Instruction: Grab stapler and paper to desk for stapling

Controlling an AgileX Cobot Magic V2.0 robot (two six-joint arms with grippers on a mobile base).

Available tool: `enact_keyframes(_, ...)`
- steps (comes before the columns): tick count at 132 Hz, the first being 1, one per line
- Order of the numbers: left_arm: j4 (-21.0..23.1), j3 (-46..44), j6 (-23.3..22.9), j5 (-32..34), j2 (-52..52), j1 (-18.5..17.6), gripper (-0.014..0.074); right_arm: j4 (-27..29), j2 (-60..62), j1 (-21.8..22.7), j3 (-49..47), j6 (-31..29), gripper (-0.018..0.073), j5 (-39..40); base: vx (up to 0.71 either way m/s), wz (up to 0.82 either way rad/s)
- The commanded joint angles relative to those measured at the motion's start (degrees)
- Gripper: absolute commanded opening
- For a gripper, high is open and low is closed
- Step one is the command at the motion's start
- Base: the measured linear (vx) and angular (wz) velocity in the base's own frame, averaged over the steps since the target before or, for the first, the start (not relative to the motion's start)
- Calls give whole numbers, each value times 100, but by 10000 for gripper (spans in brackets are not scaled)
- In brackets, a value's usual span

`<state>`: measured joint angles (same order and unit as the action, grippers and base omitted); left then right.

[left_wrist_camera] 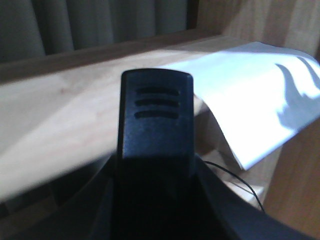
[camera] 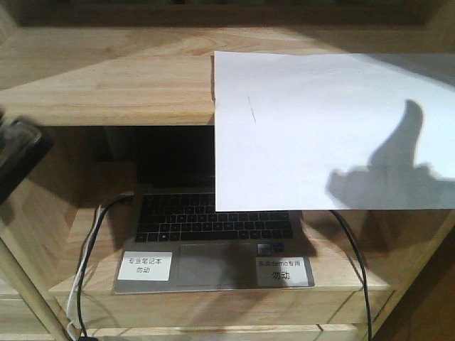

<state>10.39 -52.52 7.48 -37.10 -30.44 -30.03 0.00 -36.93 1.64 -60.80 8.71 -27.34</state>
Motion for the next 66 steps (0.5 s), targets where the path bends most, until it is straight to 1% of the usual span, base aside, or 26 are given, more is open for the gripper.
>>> enact_keyframes(1,120,254,16,802,504,-11,-6,-44,-59,-13,-132,-44,435,409,0,0)
enact_keyframes(20,120,903,16,780,1357,-11,-6,-44,-59,-13,-132,-44,435,409,0,0)
enact_keyframes(36,120,1263,16,745,1943,-11,-6,-44,-59,-13,-132,-44,435,409,0,0)
enact_keyframes(51,120,1481,16,725,2388,-11,-6,-44,-59,-13,-132,-44,435,409,0,0)
enact_keyframes(66,120,1589,16,501,2632,-11,-6,-44,-59,-13,-132,-44,435,409,0,0)
